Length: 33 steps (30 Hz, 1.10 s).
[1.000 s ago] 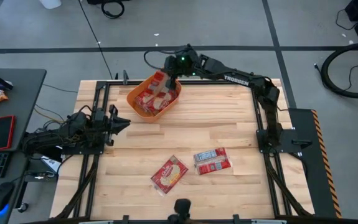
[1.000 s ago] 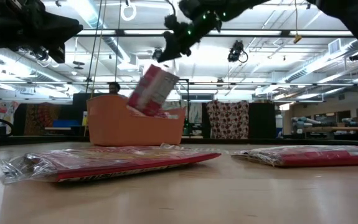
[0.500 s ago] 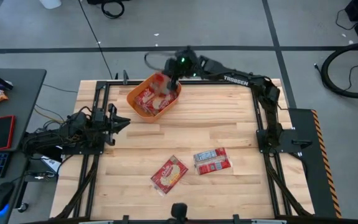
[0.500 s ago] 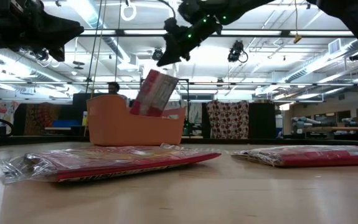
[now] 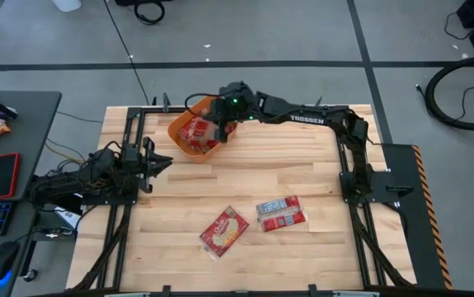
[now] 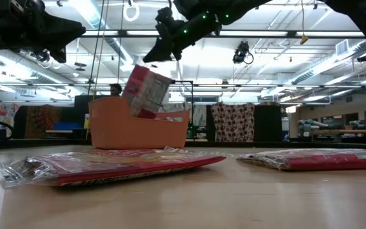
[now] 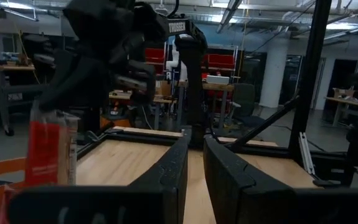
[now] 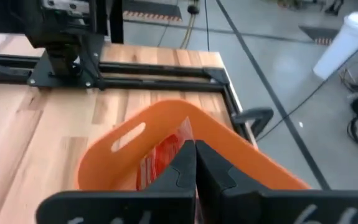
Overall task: Sort popcorn bags into baskets
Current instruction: Put the red popcorn bag into the orange bin
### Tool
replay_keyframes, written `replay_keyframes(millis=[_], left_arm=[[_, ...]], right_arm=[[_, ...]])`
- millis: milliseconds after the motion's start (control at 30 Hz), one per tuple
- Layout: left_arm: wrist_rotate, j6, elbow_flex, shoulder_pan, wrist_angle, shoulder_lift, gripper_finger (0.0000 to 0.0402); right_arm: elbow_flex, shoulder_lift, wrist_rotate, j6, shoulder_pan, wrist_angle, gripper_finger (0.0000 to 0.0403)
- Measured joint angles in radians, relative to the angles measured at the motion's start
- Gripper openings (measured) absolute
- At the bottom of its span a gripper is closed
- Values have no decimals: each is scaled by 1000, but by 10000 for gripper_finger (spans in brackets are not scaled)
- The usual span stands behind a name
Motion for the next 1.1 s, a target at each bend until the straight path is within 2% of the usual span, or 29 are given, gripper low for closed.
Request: replay_keyframes(millis=[167, 267, 400, 567, 733, 900, 1033, 1100], left_arm=[[0, -1, 0, 0, -1, 0, 57], [0, -3, 0, 0, -6, 0, 57], [0, -3, 0, 0, -8, 0, 57], [0, -4, 0, 0, -8, 0, 57], [0, -4, 0, 0, -8, 0, 57], [0, -3, 0, 0, -8, 0, 57], [0, 2, 0, 0, -8, 0, 57], [0, 2, 0, 0, -8, 0, 57]], right_arm=[[6, -1, -88, -21, -7, 138, 4], [3, -1, -151, -54, -24, 148, 4], [-29, -1, -149, -123, -51, 158, 4], [-115, -1, -141, -121, -87, 169, 4], [-197, -1, -37, -123, -120, 187, 5], [-221, -1, 67, -119, -139, 184, 5], [-221, -1, 239, -102, -130, 206, 7], [-221, -1, 284, -96, -127, 207, 11]])
